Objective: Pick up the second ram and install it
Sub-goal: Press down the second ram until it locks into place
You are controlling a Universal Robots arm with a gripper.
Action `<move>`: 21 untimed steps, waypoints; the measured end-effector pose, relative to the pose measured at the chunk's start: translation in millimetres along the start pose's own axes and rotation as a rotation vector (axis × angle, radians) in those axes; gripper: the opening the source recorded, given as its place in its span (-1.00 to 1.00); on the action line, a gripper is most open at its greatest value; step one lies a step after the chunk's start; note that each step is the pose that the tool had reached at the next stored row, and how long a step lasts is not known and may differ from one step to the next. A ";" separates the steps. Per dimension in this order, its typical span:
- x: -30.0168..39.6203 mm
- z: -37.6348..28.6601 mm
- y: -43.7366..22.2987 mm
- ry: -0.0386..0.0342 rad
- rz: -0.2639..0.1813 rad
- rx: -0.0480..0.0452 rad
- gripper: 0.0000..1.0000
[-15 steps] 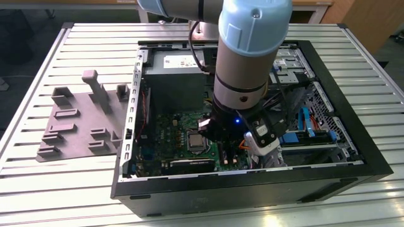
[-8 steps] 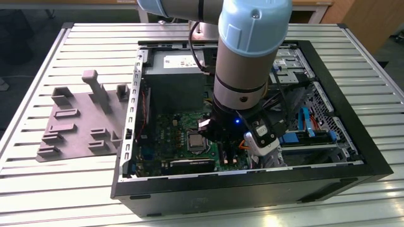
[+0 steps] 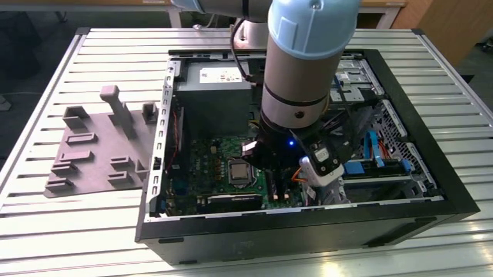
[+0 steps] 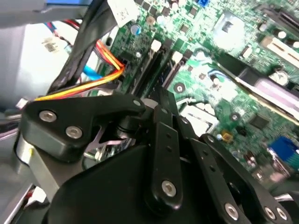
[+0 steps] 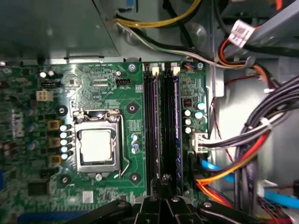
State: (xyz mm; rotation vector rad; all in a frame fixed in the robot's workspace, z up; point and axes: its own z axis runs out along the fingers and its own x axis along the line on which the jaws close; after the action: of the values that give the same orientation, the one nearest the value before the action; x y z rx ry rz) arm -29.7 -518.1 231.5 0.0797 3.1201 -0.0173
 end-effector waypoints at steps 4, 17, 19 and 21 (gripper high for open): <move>-0.1 -6.3 -0.1 0.0000 0.000 0.0005 -0.79; 1.0 -5.9 21.1 0.0001 0.000 -0.0015 -0.79; 1.2 -6.0 25.5 0.0002 0.000 -0.0014 -0.79; 1.3 -6.0 28.7 0.0001 0.000 -0.0016 -0.79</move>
State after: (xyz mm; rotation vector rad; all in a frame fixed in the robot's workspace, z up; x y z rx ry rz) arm -29.7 -489.3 237.1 0.0797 3.1201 -0.0147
